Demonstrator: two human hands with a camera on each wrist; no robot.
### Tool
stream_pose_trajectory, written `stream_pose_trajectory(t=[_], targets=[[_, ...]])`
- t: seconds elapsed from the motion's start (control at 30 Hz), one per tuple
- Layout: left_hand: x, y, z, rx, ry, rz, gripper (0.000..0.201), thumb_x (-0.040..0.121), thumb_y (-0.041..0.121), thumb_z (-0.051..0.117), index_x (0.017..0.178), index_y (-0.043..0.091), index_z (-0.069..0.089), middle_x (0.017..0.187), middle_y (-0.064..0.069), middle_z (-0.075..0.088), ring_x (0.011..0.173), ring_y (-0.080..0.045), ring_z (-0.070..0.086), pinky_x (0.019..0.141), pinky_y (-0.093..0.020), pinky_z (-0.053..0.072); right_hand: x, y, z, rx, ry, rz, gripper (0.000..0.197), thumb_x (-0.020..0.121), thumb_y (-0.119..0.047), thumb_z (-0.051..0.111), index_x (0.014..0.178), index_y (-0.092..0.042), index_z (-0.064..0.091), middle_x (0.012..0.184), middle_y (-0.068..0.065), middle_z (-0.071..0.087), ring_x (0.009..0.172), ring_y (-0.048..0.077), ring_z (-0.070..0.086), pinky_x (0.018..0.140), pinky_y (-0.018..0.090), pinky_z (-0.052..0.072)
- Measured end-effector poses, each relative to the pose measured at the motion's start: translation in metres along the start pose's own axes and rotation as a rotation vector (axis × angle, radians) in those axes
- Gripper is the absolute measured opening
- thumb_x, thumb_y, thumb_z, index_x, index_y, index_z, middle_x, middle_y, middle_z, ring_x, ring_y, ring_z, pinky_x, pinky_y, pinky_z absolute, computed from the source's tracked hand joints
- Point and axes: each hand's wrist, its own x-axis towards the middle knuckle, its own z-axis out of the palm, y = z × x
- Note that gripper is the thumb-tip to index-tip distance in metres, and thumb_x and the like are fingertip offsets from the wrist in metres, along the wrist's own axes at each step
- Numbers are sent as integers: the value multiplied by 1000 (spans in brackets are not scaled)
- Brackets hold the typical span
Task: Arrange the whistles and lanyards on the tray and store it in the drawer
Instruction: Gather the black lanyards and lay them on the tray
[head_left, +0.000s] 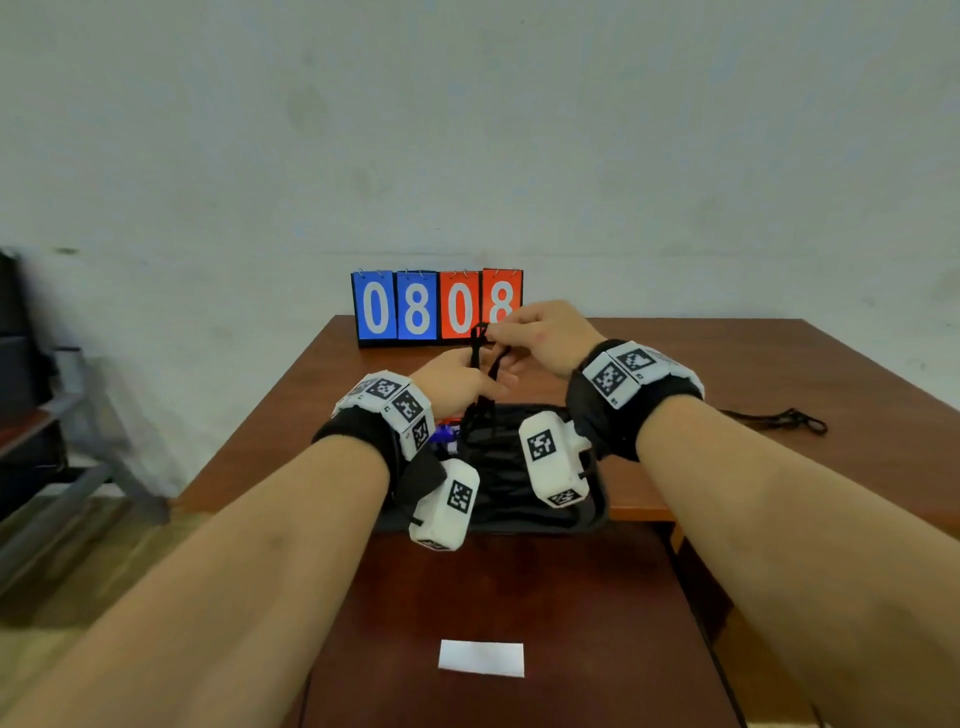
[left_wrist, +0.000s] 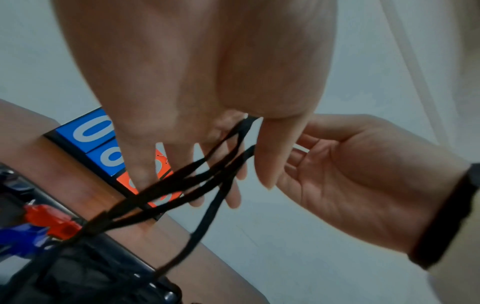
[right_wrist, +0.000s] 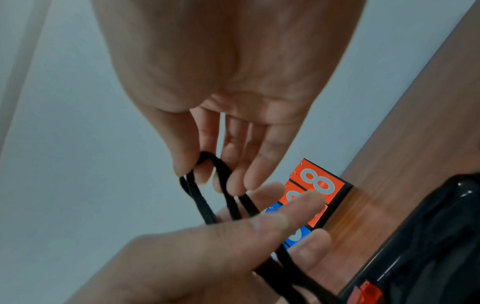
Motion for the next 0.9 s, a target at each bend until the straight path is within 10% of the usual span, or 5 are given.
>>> stream_pose_trajectory(t=[0.13,0.23,0.6,0.9], targets=[[5,-5,5,-126,-57,-16,9,89,15,64,96,10,65,77,-5,73,87,-24,69,94,-41,52,2,4,-3,49,59,2,14,93,-20,59,88,-11,69,77,4,68,63,11,63,67,23,55],[5,-6,8,-136,-33,-61,9,95,17,57,87,12,57,53,3,55,64,-15,66,66,-24,52,4,15,-12,-33,169,38,20,94,-19,57,100,-5,69,73,1,65,59,11,60,63,22,53],[6,-24,6,-123,20,-227,27,101,27,46,87,12,63,52,3,31,39,-8,27,39,-19,35,0,68,-34,-120,296,269,22,92,-11,56,109,-9,70,75,7,68,52,13,56,42,17,48],[12,-37,15,78,-41,-483,19,98,19,49,82,10,53,60,-1,36,48,-13,28,44,-22,34,-9,75,-23,-340,-18,595,26,97,-6,50,118,5,60,75,13,58,58,17,53,57,24,50]])
